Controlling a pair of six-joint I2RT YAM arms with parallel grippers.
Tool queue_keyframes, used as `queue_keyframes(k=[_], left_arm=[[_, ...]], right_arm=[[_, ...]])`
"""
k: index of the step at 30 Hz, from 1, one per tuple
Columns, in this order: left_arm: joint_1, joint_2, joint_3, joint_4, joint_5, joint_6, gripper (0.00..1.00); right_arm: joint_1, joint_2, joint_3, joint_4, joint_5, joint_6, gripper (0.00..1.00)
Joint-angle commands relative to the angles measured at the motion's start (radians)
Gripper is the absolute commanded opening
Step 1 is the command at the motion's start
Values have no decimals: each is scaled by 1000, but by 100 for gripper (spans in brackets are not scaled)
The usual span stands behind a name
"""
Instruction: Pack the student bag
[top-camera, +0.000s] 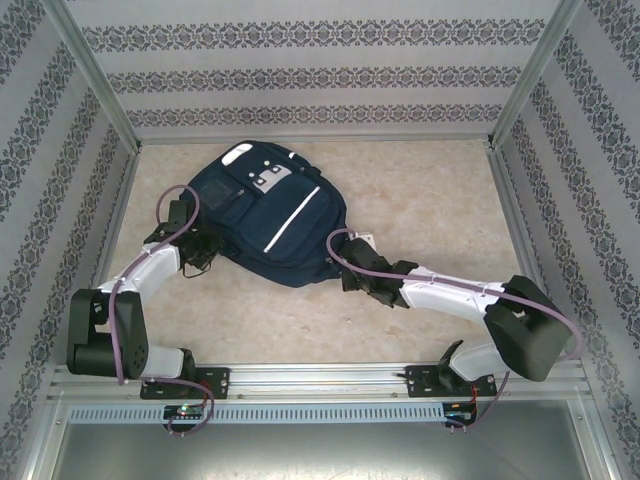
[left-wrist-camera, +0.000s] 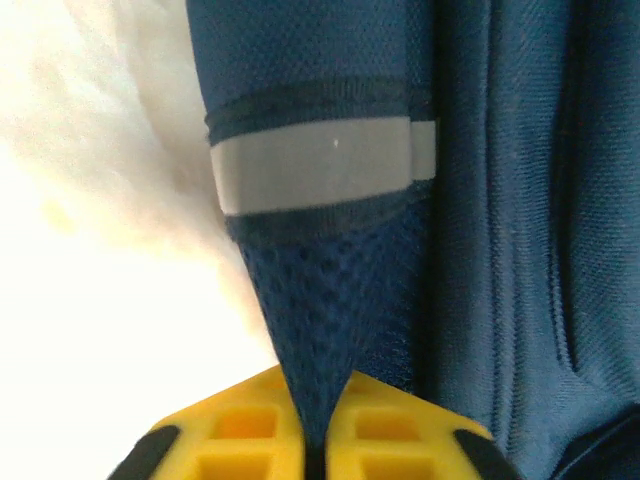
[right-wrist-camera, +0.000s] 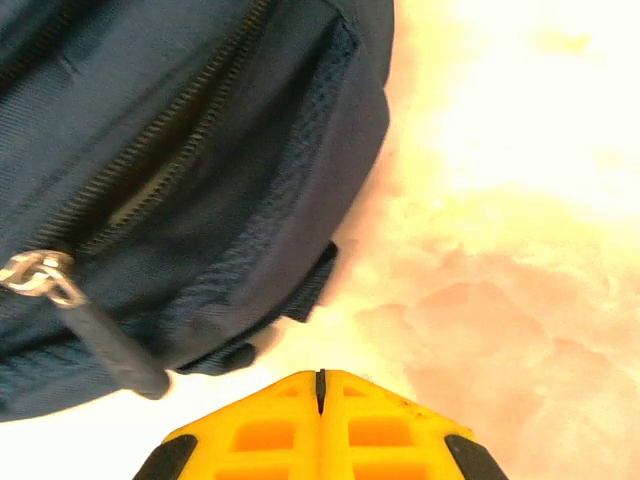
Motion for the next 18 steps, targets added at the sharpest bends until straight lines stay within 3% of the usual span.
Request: queue_keyframes(k=[1,2,4,8,10,14,18], left_arm=[[8,-58,5,-50,-10,-1,43],[-2,-83,-6,-57,10,-11,45],[-34,-130,-16,-102,15,-32,47],[-135,-233,-77,-154,35,-125,51],[-216,-289,-117,-150,19,-205,52],[-431,-358,-164,-99,-71,-417,54],[-610,-332,-171,32,-177,-589,60]], right_arm=[[28,22,51,-49,-10,-33,0],[31,26,53,-48,-19,-25,0],[34,25,53,-42,-31,-12,11],[34,13,60,-51,-49,-11,22],[33,1,66,-61,-51,-14,29],[12,-43,57,-66,-69,-28,31],[-20,-87,45,-72,-103,-55,33]])
